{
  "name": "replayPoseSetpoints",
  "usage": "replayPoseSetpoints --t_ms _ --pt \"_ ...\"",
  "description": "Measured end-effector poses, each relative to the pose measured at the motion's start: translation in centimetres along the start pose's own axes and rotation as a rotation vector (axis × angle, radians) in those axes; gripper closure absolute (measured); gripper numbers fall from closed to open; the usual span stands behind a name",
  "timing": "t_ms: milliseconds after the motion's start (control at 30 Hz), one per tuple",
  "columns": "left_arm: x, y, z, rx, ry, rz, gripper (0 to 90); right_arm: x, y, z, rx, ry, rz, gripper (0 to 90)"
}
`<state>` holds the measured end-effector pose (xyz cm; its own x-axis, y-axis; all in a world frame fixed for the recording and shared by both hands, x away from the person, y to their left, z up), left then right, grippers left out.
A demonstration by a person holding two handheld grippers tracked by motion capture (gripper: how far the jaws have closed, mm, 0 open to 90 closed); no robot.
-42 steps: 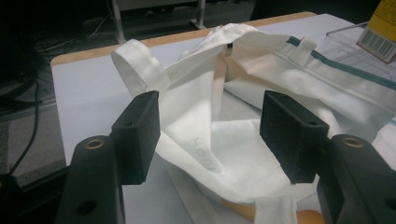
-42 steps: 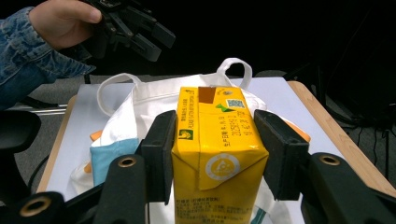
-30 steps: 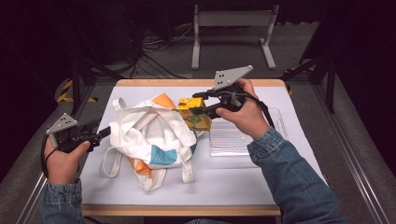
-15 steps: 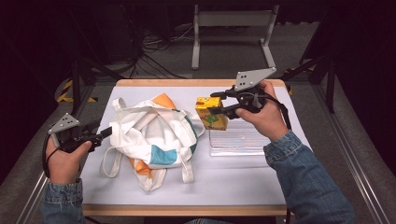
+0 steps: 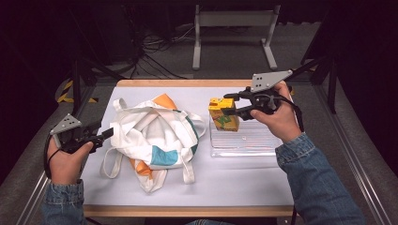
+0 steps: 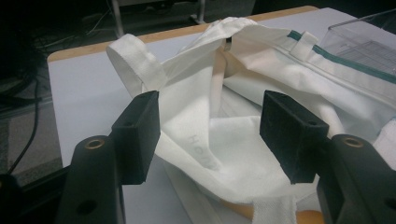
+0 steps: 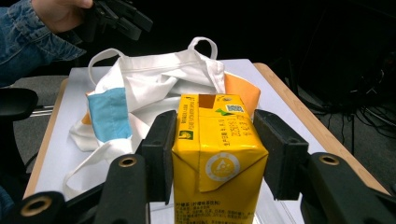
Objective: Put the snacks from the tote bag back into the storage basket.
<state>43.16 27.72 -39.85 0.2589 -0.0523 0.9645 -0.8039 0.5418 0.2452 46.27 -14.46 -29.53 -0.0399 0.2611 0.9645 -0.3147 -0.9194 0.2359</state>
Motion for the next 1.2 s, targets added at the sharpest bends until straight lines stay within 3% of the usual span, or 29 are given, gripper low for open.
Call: replayPoseSetpoints --t_ms 533,1200 --pt "-0.2 0.8 -0.1 0.017 0.003 0.001 39.3 -3.3 0.8 1.4 -0.022 -0.025 -0.016 51.5" --pt "0.0 0.3 -0.1 0.008 0.000 0.002 39.3 -7.0 0.0 0.7 -0.002 -0.049 -0.045 51.5"
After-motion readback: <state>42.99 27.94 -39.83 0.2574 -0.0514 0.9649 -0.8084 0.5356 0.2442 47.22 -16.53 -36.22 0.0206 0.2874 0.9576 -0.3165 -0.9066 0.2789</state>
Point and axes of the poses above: each handheld gripper's, and its own axes: y roughly backward along the jaws, x roughly out of its top, z roughly to its right, the point moved 8 cm from there along -y, roughly forward along the jaws, and after that the axes turned 13 degrees about z, right-handed, at the moved point
